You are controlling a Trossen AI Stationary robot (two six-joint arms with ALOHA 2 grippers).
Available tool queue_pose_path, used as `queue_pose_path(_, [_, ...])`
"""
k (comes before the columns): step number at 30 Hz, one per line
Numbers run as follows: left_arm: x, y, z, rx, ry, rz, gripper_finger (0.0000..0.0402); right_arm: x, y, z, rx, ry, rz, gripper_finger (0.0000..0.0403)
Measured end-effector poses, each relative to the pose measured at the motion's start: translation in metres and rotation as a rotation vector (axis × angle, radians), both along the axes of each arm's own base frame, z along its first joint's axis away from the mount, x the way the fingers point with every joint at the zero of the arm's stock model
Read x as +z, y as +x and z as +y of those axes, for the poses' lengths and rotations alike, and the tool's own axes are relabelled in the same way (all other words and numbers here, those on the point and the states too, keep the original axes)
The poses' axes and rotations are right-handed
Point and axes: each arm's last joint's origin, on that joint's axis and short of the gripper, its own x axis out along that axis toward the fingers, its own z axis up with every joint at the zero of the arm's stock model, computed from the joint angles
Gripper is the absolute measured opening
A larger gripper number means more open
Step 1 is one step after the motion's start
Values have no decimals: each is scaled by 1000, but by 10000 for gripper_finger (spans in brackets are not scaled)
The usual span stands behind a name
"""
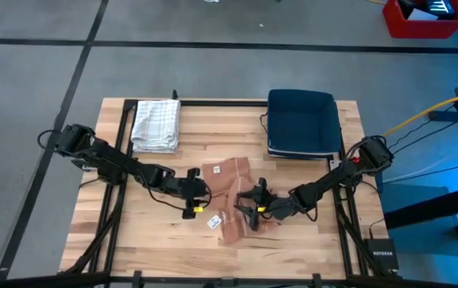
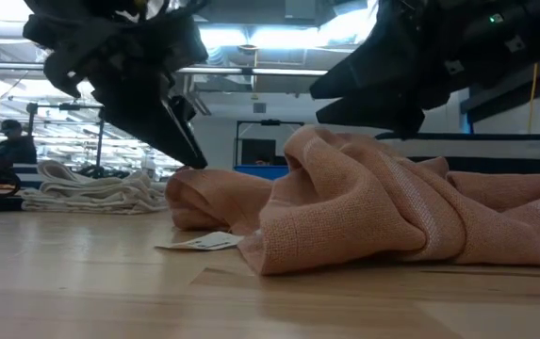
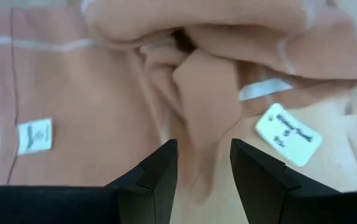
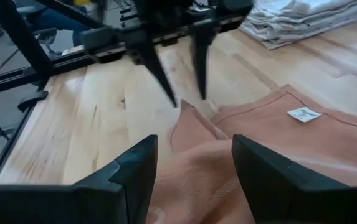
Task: Fold towel
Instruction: Fold the brown towel on the table
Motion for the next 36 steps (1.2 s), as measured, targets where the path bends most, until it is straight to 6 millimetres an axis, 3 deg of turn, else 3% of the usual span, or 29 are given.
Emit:
queue_pose_path(6, [-7,-8,3,21,16,107,138,0,0,0,15,2,0,209])
queue_pose_path(11, [-7,-7,1,3,22,91,138,0,0,0,15,0,1,209])
queue_pose_path(17, [-26,4,-2,-54,87,101,138,0,0,0,14,0,2,209])
queue_pose_path(21, [-33,12,-2,-2,131,56,133,0,0,0,15,-1,4,209])
queue_pose_path(24, [-21,18,-3,7,129,2,97,0,0,0,15,-1,5,209])
queue_pose_path(28, [4,24,-5,-23,158,-54,17,0,0,0,17,-4,2,209])
queue_pose_path(31, [23,23,1,30,173,-61,13,6,4,4,66,-36,-7,209])
queue_pose_path(36, [59,12,18,159,233,-77,4,34,19,21,169,-105,-47,209])
